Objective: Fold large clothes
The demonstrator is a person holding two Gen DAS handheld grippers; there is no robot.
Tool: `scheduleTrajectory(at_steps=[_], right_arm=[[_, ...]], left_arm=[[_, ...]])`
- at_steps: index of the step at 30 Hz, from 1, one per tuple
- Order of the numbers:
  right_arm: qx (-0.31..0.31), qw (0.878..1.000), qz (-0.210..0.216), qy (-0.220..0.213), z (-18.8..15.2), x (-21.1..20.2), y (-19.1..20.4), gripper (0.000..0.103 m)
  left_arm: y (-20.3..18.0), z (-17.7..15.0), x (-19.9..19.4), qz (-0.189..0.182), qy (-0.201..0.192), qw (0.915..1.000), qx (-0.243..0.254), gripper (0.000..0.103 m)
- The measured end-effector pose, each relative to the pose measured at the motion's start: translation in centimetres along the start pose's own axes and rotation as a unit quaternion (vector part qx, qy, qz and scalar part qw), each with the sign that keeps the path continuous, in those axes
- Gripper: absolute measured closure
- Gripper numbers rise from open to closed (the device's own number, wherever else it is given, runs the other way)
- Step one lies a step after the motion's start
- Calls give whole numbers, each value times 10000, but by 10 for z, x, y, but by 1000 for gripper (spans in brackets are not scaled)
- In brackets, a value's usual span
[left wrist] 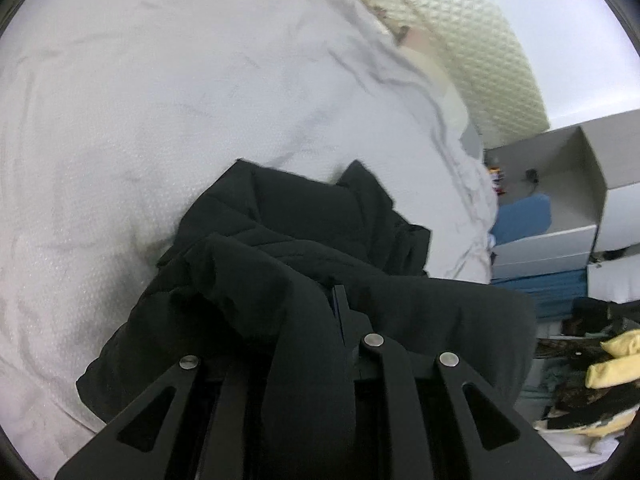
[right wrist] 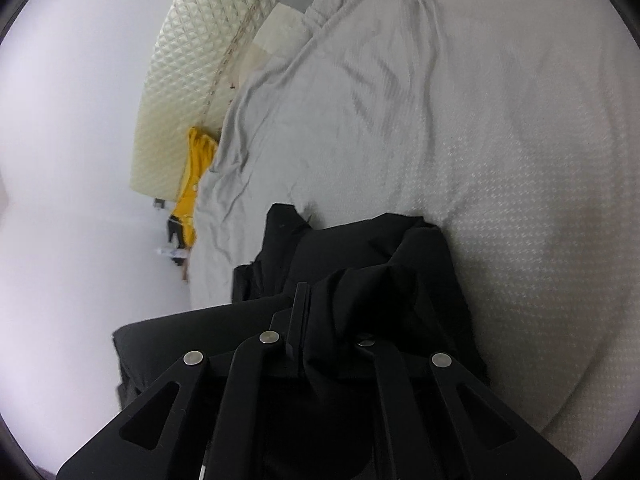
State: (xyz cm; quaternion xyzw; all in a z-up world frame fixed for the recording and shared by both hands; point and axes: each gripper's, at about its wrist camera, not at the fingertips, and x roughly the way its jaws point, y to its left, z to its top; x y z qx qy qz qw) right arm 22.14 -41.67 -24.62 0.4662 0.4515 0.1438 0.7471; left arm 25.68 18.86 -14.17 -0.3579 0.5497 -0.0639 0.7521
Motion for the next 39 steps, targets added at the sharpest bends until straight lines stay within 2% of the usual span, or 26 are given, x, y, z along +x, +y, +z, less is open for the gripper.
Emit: scheduleTrajectory(at_steps=[4,6,10,11,12,13,14,15,17,18,20,21,25,29,32,34,36,37,39], right_arm=[[184,9977,556,339,5,0,-14,91],[198,9967,684,382,6,-4,-17,86],[-178,9981,472,350,5,-23,-10,75],[-355,9986,267,280,5,-31,-6,70],[-505,9985,69,186,4,-37,-3,68],[-715,9971,-265,4,3,-47,2,58],[-1029,9919,-698,-272,0,-62,11,48],[-1232,9875,-875,-456,-3,-72,18,47],[-1519,9813,-963,-691,-12,-89,31,47],[-1676,9775,-998,-807,-17,-96,39,46],[-2168,9634,-1138,-1090,-37,-108,64,39],[-2430,9547,-1195,-1236,-49,-112,78,36],[-3150,9288,-1119,-1598,-96,-109,125,29],[-3924,9007,-1030,-1553,-151,-71,163,23],[-4139,8925,-1090,-1425,-171,-37,170,22],[-4145,8924,-1172,-1343,-174,-12,166,21],[-4075,8941,-1369,-1255,-173,20,158,21],[-4083,8934,-1421,-1225,-172,28,154,21],[-4214,8846,-1513,-1305,-172,41,150,20]], left_arm=[[7,4,-7,-309,262,9992,-59,89],[12,3,-17,-492,291,9984,-15,89],[16,-2,-47,-773,144,9968,167,84],[18,-3,-59,-815,14,9964,223,77],[19,-5,-73,-767,-189,9963,326,70],[20,-6,-85,-652,-368,9962,448,65],[19,-9,-96,-485,-555,9955,598,51],[17,-13,-107,-246,-780,9935,790,38],[10,-23,-120,115,-1113,9871,1148,35],[2,-35,-128,227,-1352,9805,1406,35],[-8,-51,-134,281,-1650,9711,1702,35],[-18,-65,-134,345,-1831,9634,1926,35],[-53,-109,-117,390,-2160,9398,2618,35],[-87,-141,-78,313,-2195,9260,3056,35],[-109,-149,-37,343,-1994,9227,3281,35],[-123,-150,-4,681,-2024,9111,3526,35],[-130,-146,22,928,-2039,9059,3593,35],[-132,-143,33,1006,-2059,9063,3552,35],[-137,-141,48,1170,-2187,8986,3619,35]])
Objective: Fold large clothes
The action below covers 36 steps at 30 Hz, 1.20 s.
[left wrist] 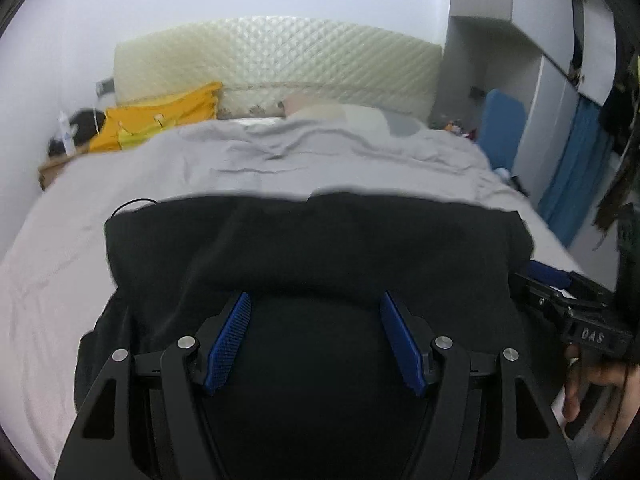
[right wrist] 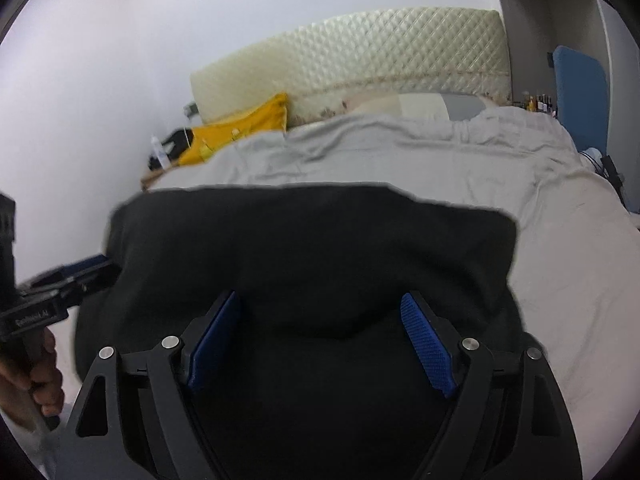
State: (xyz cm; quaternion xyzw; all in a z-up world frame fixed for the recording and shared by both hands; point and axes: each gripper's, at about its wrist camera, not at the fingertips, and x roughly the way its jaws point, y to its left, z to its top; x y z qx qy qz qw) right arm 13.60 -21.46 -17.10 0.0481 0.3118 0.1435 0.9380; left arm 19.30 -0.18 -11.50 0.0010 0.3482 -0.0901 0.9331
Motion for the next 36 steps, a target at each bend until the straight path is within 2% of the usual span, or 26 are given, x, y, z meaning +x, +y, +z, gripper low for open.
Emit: scheduleTrajectory(at_steps=[2,11,19,25,28,32,36], right_arm=[[-94,9998,-157,-126,4,8,-1,15],[-165,9986,-505,-45,27,52,-12,12],[201,9988,-380,216,31,85,-34,4],[235,9983,-379,377,34,105,-37,0],[280,9983,-399,332,37,117,-37,0],[214,9979,-517,342,39,128,-37,0],[140,9980,-513,355,39,123,-35,0]], left_arm=[[-7,2,13,127,-59,9999,25,35],[-17,28,78,615,39,9979,222,35],[-9,37,119,636,355,9972,158,35],[1,38,145,452,589,9972,-75,35],[3,38,162,590,653,9961,-36,35],[-2,41,175,760,670,9948,95,35],[-1,38,167,701,555,9960,43,35]])
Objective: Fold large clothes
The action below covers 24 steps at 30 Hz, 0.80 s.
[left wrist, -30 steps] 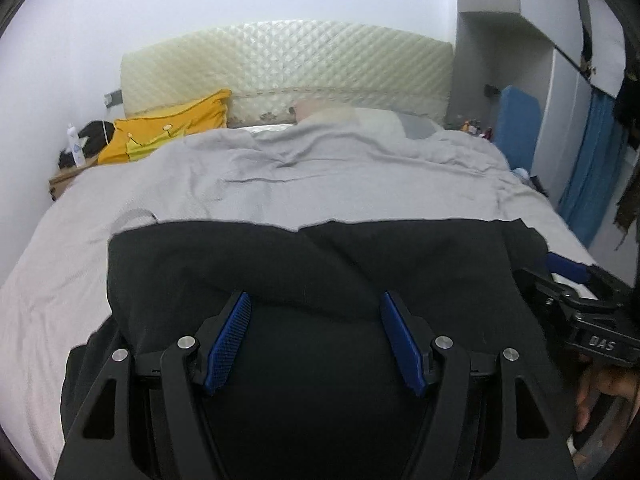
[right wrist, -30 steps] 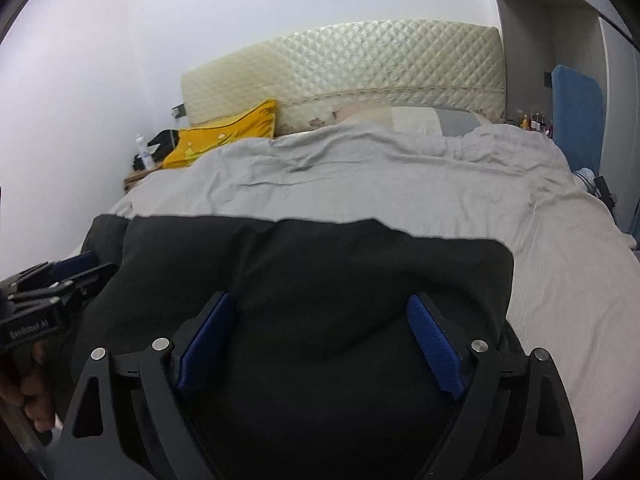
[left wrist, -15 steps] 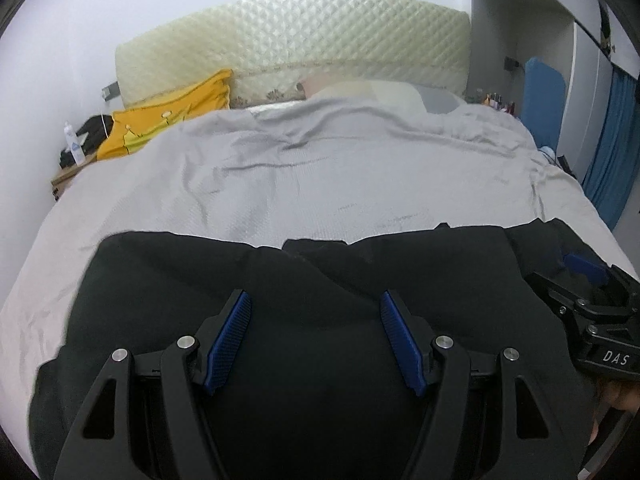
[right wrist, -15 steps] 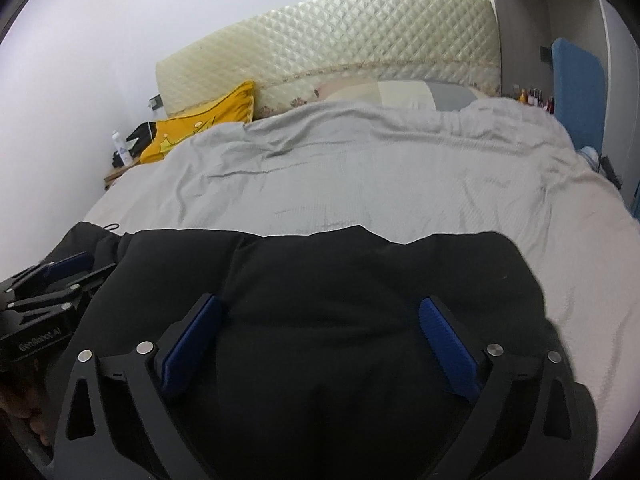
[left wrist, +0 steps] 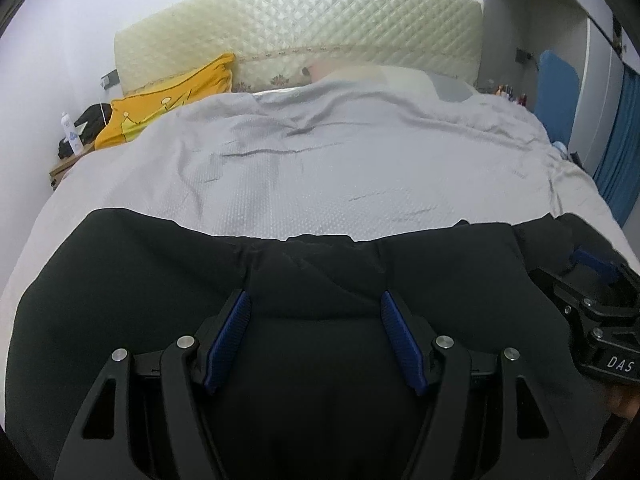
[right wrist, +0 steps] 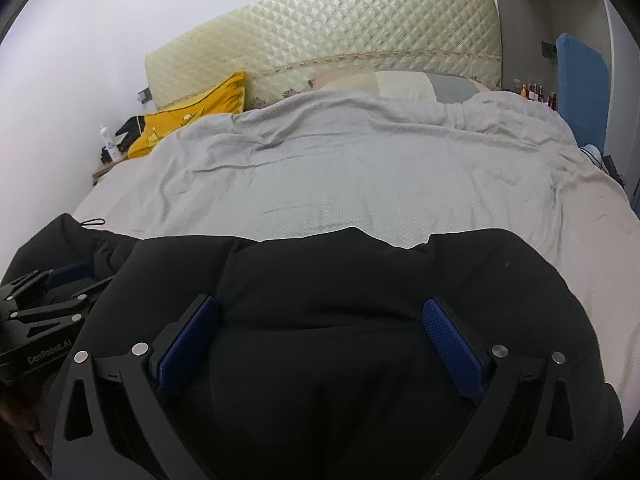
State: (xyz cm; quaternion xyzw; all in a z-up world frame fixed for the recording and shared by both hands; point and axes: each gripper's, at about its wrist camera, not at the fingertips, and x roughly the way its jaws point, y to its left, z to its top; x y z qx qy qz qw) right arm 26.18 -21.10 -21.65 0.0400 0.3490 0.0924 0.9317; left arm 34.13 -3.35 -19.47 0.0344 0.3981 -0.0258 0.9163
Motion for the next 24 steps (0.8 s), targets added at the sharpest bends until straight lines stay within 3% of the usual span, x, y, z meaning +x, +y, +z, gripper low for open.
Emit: scheduleTrajectory(at_steps=[6,10,13,18,21,24], right_arm=[[-325,9986,-76,-419,11,-34,5,0],[-470,9977,-81,-480,11,-51,1,0],[-512,9974,-142,-490,6,-58,-7,0],[-644,9962,-498,-294,-10,-49,-26,0],[-462,9977,-422,-258,-18,-41,-39,0],[-351,9984,-359,-247,-22,-34,-44,0]], left_arm=[[18,2,-20,-94,-121,9996,-247,35],[38,2,-43,183,-353,9986,-344,34],[54,-3,-48,257,-269,9986,-383,34],[61,-22,-43,462,-132,9986,-217,30],[56,-32,-41,630,-212,9978,-13,27],[55,-34,-35,568,-196,9982,-26,26]])
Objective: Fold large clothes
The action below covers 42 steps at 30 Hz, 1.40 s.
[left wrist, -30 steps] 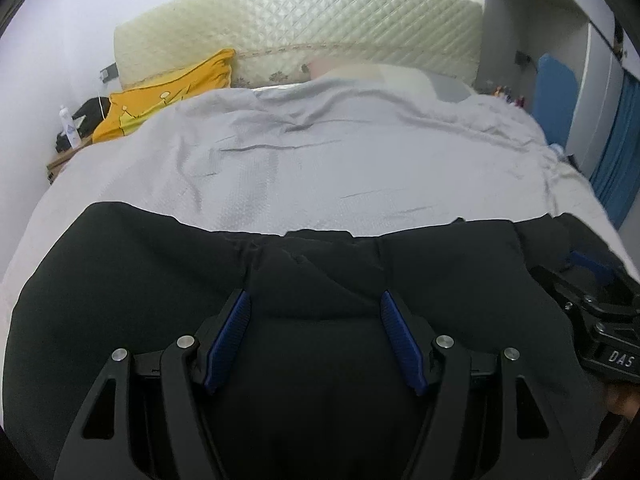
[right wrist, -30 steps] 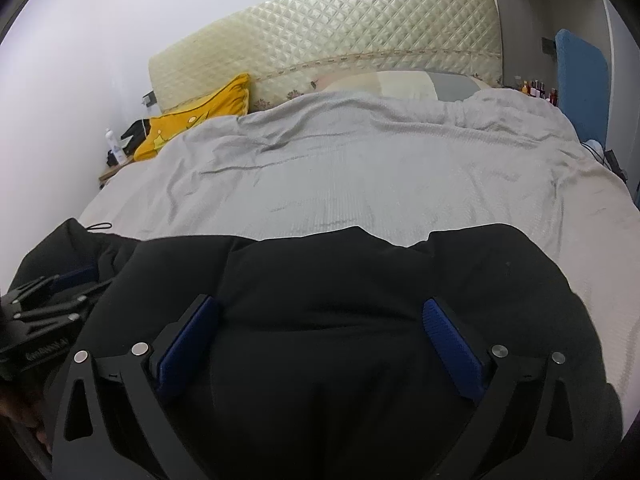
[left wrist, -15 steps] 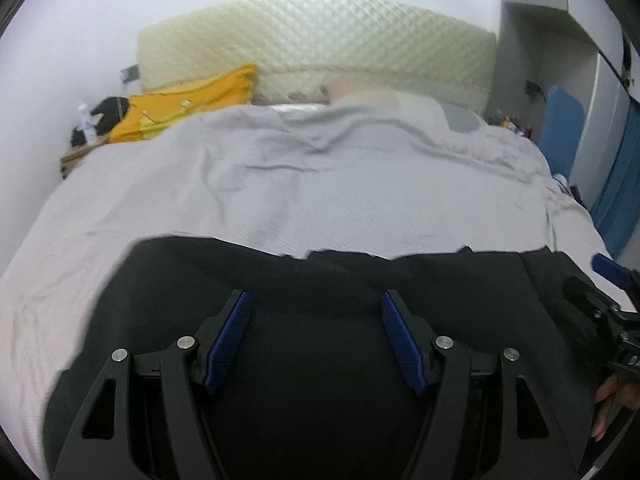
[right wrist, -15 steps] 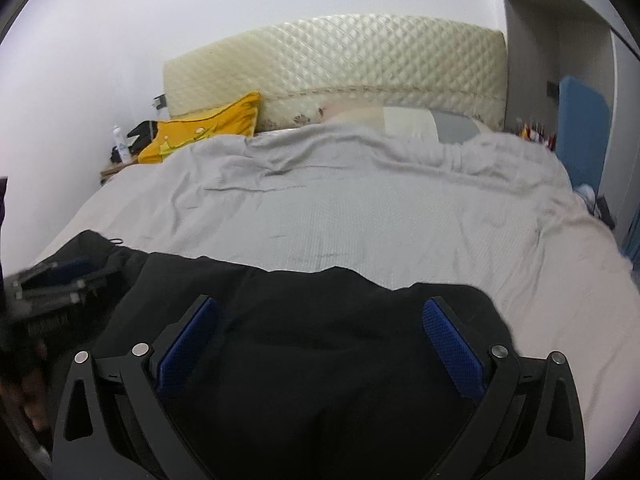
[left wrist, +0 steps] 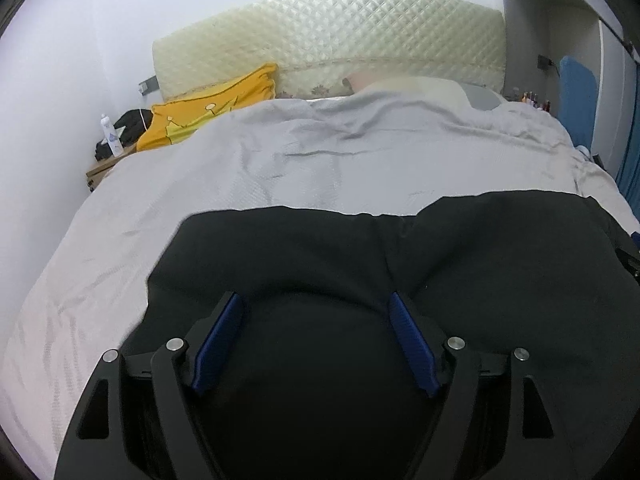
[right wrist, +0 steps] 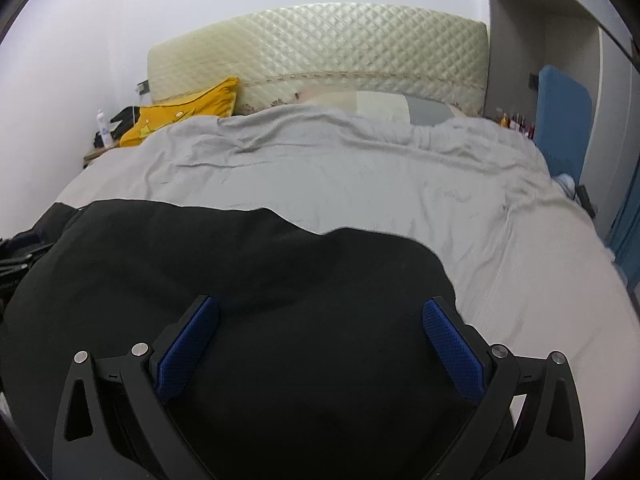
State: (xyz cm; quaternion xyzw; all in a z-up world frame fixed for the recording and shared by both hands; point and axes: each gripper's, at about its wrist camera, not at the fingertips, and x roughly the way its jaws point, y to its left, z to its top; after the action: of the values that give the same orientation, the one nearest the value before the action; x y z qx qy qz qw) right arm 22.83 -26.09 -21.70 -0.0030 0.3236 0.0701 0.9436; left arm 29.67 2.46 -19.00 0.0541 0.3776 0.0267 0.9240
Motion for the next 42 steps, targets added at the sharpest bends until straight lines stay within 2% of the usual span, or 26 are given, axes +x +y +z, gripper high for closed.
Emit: scheduleTrajectory(at_steps=[6,10,14,18,22,26,30,34,37,40,42], right_arm=[[245,9996,131,13,-9,12,-10,0],[228,9997,51,26,-10,8,-5,0],[170,9998,-65,39,0,-3,-1,0],[220,9995,1,-206,22,-34,3,0],[229,9985,23,-496,51,-78,12,0],[146,9952,51,-967,80,-147,27,0],[205,9864,432,-1573,93,-222,39,0],[139,9808,451,-1894,96,-279,50,0],[25,9755,438,-2155,91,-322,60,0],[-1,9672,695,-2442,77,-360,64,0],[63,9638,693,-2573,66,-378,63,0]], left_arm=[[-1,-1,8,-88,-13,10000,-35,24],[0,2,8,-62,8,10000,-78,24],[2,9,2,-75,99,9996,-237,23],[10,21,-15,-388,314,9967,-644,23],[14,37,-61,-579,210,9943,-872,23],[10,49,-119,-596,-80,9959,-672,23],[10,59,-190,-705,-491,9943,-636,23],[10,58,-251,-810,-830,9914,-609,23],[7,52,-289,-1088,-1041,9869,-578,23],[0,42,-323,-1192,-1214,9844,-456,23],[-4,35,-343,-1296,-1343,9815,-434,23]])
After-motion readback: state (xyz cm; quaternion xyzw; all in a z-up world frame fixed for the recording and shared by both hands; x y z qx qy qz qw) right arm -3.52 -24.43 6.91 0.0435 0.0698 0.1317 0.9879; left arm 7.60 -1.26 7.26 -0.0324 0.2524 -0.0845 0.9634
